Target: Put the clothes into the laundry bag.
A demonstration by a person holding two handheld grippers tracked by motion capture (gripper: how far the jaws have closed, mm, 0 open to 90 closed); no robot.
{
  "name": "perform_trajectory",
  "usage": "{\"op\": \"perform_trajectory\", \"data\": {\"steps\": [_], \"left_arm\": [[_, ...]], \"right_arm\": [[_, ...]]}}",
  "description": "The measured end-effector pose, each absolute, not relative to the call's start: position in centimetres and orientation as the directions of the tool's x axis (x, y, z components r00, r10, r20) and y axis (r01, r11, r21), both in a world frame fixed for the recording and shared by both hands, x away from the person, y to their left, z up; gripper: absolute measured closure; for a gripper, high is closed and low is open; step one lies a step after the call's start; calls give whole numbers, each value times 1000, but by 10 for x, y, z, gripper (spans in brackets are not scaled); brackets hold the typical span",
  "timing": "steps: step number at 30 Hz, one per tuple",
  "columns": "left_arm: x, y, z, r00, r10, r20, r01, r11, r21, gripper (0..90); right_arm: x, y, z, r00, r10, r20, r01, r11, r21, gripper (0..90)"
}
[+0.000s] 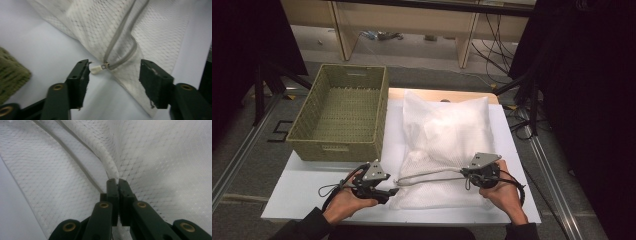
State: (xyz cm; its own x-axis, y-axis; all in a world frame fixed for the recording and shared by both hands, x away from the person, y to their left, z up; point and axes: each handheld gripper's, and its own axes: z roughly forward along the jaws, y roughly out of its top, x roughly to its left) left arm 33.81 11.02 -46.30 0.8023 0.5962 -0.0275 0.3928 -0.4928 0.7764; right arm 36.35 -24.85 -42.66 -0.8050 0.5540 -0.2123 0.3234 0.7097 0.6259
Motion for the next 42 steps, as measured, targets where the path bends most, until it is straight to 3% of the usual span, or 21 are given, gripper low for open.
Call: {"op": "perform_trajectory", "data": {"steps": [10, 19, 27, 34, 35, 42], "left_arm": [[338, 133, -455, 772, 633, -68, 421, -428, 800, 272], [336, 147, -455, 749, 659, -78, 446, -413, 794, 240], [335, 147, -455, 749, 658, -81, 446, -410, 795, 231], [336, 148, -455, 743, 664, -84, 449, -401, 799, 225], [337, 148, -455, 743, 664, -85, 449, -399, 800, 225], [338, 148, -453, 734, 671, -104, 453, -369, 812, 221]], "right_arm": [[363, -248, -433, -811, 545, -213, 320, 718, 618, 900], [356, -239, -452, -827, 533, -182, 364, 753, 549, 900], [360, -245, -453, -814, 549, -191, 358, 732, 580, 888], [360, -252, -441, -790, 586, -182, 354, 677, 645, 716], [359, -253, -437, -779, 612, -139, 393, 648, 652, 672], [359, -264, -424, -729, 680, -79, 406, 522, 750, 491]]}}
